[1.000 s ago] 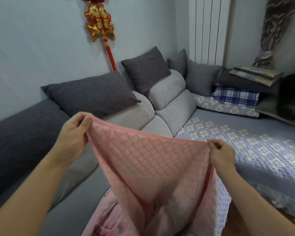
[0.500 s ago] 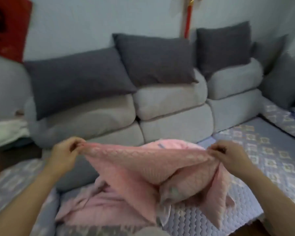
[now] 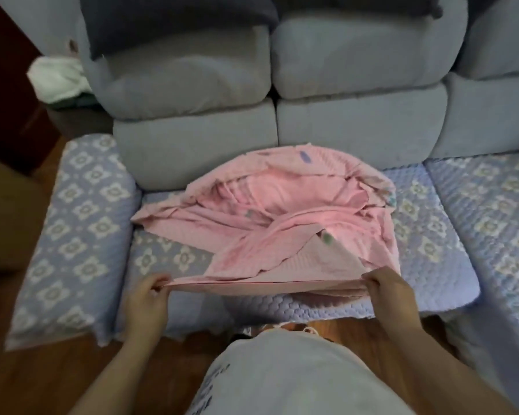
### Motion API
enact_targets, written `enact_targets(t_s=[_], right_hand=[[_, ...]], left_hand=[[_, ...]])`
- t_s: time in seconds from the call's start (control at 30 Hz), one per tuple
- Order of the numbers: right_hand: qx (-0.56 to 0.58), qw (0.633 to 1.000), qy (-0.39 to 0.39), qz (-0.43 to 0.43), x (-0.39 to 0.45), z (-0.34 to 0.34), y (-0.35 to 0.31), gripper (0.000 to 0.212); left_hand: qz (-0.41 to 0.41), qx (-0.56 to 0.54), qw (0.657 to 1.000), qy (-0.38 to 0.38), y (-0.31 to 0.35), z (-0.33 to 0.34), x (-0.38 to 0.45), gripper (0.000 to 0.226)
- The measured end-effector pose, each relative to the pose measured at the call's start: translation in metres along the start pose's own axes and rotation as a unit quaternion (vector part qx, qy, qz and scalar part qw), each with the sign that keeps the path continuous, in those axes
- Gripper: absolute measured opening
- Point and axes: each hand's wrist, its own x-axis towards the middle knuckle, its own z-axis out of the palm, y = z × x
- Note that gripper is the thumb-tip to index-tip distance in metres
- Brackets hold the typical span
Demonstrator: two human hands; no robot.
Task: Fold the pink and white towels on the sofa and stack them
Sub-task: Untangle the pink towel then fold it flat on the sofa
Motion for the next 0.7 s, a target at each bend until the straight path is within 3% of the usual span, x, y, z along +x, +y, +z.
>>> enact_targets(t_s=[0.13, 0.3, 0.47, 0.57, 0.63, 0.7], right_hand=[[0.052, 0.998, 0.026, 0.018, -0.007, -0.010, 0.031, 0.008], [0.074, 0.995, 0.070, -0.013, 0.002, -0.024, 0.045, 0.010], [0.083, 0.993, 0.082, -0.008, 0.009, -0.036, 0.055, 0.010], [0.089, 0.993, 0.082, -0.005, 0.011, -0.040, 0.058, 0.009], [0.145, 0.986, 0.071, 0.033, 0.010, -0.043, 0.053, 0.009], [0.236, 0.965, 0.048, 0.105, 0.011, -0.047, 0.039, 0.010]], left_hand=[[-0.001, -0.073, 0.997, -0.008, 0.025, -0.002, -0.032, 0.022], [0.047, -0.039, 0.996, -0.066, 0.055, -0.011, -0.032, 0.019], [0.136, 0.068, 0.982, -0.116, 0.069, -0.011, -0.025, 0.023], [0.223, 0.228, 0.933, -0.168, 0.066, -0.008, -0.017, 0.038], [0.262, 0.276, 0.906, -0.185, 0.063, -0.003, -0.013, 0.045], [0.250, 0.258, 0.919, -0.166, 0.066, 0.003, -0.013, 0.044]])
